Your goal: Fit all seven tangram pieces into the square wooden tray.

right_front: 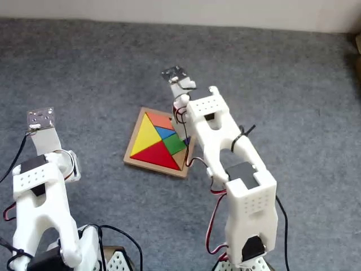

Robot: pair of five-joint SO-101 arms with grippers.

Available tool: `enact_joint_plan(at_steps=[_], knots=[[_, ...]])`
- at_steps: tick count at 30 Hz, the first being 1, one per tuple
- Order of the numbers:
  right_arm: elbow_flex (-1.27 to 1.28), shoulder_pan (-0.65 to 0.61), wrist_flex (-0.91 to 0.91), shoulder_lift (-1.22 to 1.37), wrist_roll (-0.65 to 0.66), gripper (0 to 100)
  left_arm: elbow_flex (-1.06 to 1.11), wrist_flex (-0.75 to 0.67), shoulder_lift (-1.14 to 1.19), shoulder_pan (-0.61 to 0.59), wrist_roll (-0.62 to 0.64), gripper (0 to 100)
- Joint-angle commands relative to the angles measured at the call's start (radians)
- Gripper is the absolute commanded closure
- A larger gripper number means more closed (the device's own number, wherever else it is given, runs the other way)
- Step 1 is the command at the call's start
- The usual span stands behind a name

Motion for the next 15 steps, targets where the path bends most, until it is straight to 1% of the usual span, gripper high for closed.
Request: enact_joint_plan(at_steps=[1, 6, 10, 13, 15], knots=[[0.002, -0.013, -0.018, -0.025, 0.014, 99.4, -0.004, -0.011, -0.030, 0.024, -0.006, 80], [0.002, -0.008, 0.025, -0.062, 0.014, 99.4, -0.004, -0.031, -0.030, 0.025, -0.006, 80], [0.028, 0.007, 0.058, -0.214, 0.011, 99.4, -0.004, -0.029, -0.033, 0.027, -0.006, 80], [0.156, 0.038, 0.058, -0.363, 0.014, 99.4, -0.002, -0.028, -0.038, 0.058, -0.006, 81], [0.251, 0.059, 0.025, -0.467, 0.012, 99.4, -0.002, -0.028, -0.038, 0.071, -0.006, 81]])
